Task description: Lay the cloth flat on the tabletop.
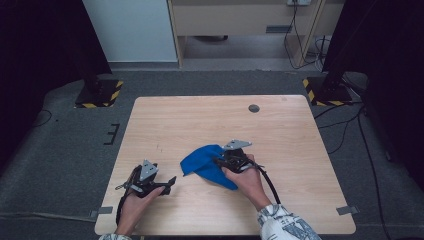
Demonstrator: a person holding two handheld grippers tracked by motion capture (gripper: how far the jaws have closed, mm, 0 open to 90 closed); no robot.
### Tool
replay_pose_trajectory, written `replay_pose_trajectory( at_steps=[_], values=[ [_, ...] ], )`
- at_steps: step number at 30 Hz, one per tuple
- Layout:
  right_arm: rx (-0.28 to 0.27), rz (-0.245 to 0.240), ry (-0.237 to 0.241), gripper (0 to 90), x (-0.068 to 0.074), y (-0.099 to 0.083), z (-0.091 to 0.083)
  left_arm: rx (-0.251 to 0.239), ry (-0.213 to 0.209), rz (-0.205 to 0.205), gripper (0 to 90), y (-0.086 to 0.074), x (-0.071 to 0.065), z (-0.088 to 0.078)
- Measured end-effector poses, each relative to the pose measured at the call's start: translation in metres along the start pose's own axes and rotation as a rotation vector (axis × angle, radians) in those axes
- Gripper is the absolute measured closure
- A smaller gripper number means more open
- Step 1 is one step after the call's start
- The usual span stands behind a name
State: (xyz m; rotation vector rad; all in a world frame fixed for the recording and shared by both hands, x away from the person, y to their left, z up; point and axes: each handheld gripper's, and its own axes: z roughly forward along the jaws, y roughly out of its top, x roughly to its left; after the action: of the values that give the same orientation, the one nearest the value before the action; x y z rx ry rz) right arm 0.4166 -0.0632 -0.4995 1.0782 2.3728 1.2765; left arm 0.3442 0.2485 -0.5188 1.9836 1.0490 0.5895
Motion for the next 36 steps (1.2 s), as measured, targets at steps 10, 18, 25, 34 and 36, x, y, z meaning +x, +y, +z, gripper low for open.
replay_pose_trajectory(
  at_steps=[10, 18, 25, 34, 36],
  values=[
    [-0.007, -0.052, -0.011, 36.0, 0.007, 0.005, -0.01, -0.006, 0.008, -0.004, 8.8, 0.0, 0.001, -0.001],
    [0.0, -0.069, -0.01, 34.8, 0.01, 0.009, -0.005, -0.008, 0.013, -0.006, 8.8, 0.0, 0.003, -0.001],
    [-0.018, -0.069, -0.012, 44.0, 0.011, 0.02, -0.002, -0.002, 0.019, -0.002, 8.8, 0.0, 0.003, 0.0],
    [0.013, -0.076, -0.015, 47.6, 0.015, 0.024, 0.01, -0.006, 0.018, -0.001, 8.8, 0.0, 0.003, 0.001],
    [0.023, -0.087, -0.03, 49.9, 0.015, 0.025, 0.013, -0.004, 0.017, 0.002, 8.8, 0.0, 0.003, 0.001]
  ],
)
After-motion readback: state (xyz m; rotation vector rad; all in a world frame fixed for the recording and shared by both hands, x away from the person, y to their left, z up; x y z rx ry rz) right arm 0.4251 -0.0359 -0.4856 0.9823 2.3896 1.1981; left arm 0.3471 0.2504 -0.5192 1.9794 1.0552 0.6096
